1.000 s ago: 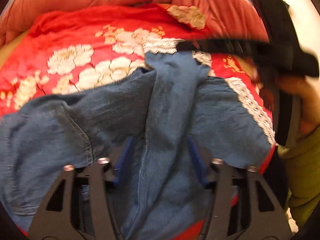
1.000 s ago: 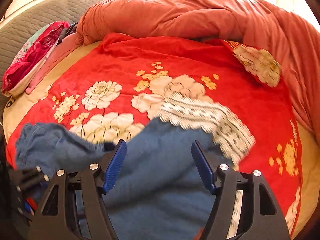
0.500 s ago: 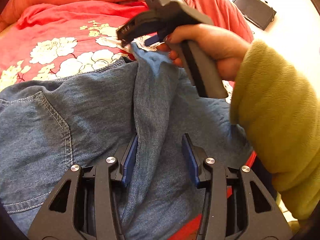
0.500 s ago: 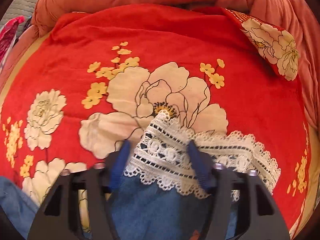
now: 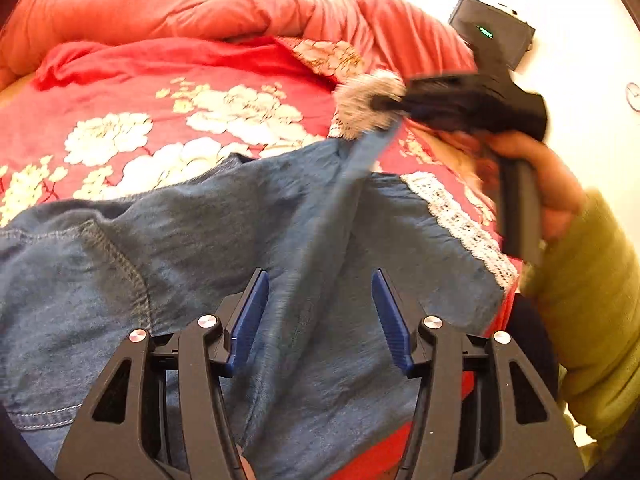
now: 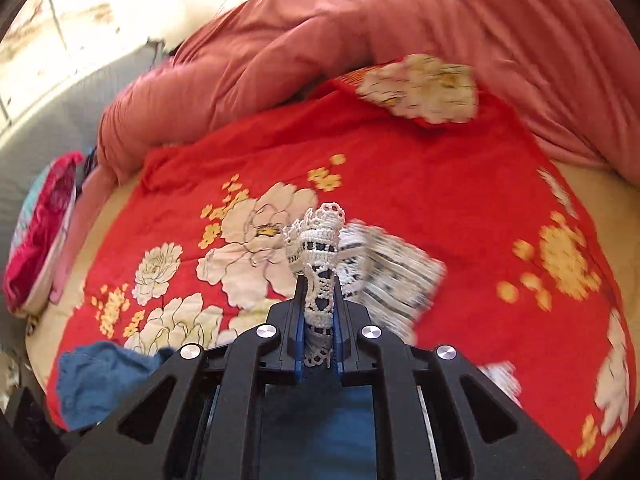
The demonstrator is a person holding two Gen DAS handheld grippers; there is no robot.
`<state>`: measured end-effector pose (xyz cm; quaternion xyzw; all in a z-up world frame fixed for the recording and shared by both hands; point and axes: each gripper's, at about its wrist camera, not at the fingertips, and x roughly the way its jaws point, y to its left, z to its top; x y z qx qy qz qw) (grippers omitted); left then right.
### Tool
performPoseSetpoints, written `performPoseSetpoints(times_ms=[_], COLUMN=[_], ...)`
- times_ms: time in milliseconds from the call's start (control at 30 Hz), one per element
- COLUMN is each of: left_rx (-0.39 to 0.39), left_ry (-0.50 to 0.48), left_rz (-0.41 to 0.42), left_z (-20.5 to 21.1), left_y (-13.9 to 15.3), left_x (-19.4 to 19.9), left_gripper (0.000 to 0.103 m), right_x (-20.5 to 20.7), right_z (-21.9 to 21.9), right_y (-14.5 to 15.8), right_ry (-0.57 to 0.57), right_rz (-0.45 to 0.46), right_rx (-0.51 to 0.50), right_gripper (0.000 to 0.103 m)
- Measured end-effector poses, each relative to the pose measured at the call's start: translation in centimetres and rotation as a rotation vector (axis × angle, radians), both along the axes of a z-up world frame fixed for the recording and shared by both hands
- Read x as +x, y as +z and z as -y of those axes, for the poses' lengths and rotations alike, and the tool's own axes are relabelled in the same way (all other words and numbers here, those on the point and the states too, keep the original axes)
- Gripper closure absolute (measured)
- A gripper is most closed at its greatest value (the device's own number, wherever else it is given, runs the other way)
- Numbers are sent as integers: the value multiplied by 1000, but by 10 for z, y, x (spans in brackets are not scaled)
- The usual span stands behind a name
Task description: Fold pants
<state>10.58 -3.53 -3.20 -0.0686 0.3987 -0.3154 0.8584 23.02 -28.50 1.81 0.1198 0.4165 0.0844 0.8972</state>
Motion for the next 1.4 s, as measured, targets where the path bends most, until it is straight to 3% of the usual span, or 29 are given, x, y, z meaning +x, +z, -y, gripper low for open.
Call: performPoseSetpoints(times_ms=[33, 100, 167, 300, 467, 567, 633, 667, 733, 767, 900, 967, 1000, 1033, 1067, 1100, 1200, 1300, 1400], left_rx=[-3, 9, 29, 49, 68, 110, 130, 137, 166, 182, 220, 242, 258, 266, 272, 276, 218, 192, 190], left_ry=[-1, -8, -29, -70, -138, -160, -175, -181, -187, -191, -185, -182, -174, -169, -160, -144, -139, -164, -164], left_rz=[8, 16, 27, 52, 73, 94, 100, 104, 125, 135, 157, 154, 150, 141, 129, 116, 68, 102, 110], left_z=[1, 5, 9, 11, 15, 21, 25, 27, 31, 34, 44, 48, 50, 51, 50, 48, 33, 20, 9], left_y=[1, -1, 0, 3, 9, 7, 4, 4, 3, 3, 1, -2, -5, -7, -9, -9, -2, 13, 16], left_x=[-2, 2, 3, -1, -12, -20, -24, -26, -31, -33, -32, -30, -27, -25, -23, -21, -18, -32, -46], left_gripper=[61, 82, 92, 97, 97, 97, 94, 88, 75, 70, 54, 54, 55, 61, 83, 99, 102, 102, 102], right_x=[-17, -42, -64, -109, -152, -169, -176, -181, -186, -187, -176, -167, -165, -163, -164, -167, -178, -195, -206], right_z=[14, 33, 44, 60, 77, 81, 85, 90, 95, 97, 106, 109, 111, 113, 114, 114, 111, 106, 100], right_y=[4, 11, 15, 12, -10, -29, -35, -36, -32, -30, -31, -39, -43, -46, -45, -41, -23, -5, -6], right_ry=[-21, -53, -79, -119, -161, -158, -154, -155, -163, -179, -194, -187, -181, -181, -178, -167, -131, -92, -56], right_rz=[13, 22, 29, 27, -50, -112, -127, -118, -98, -90, -85, -110, -118, -124, -117, -97, -39, -2, -26], right_rx=[23, 71, 137, 188, 205, 159, 180, 218, 227, 206, 215, 216, 230, 241, 237, 230, 204, 183, 156], right_gripper=[94, 94, 94, 93, 89, 80, 71, 68, 45, 43, 44, 56, 71, 79, 81, 82, 83, 83, 83])
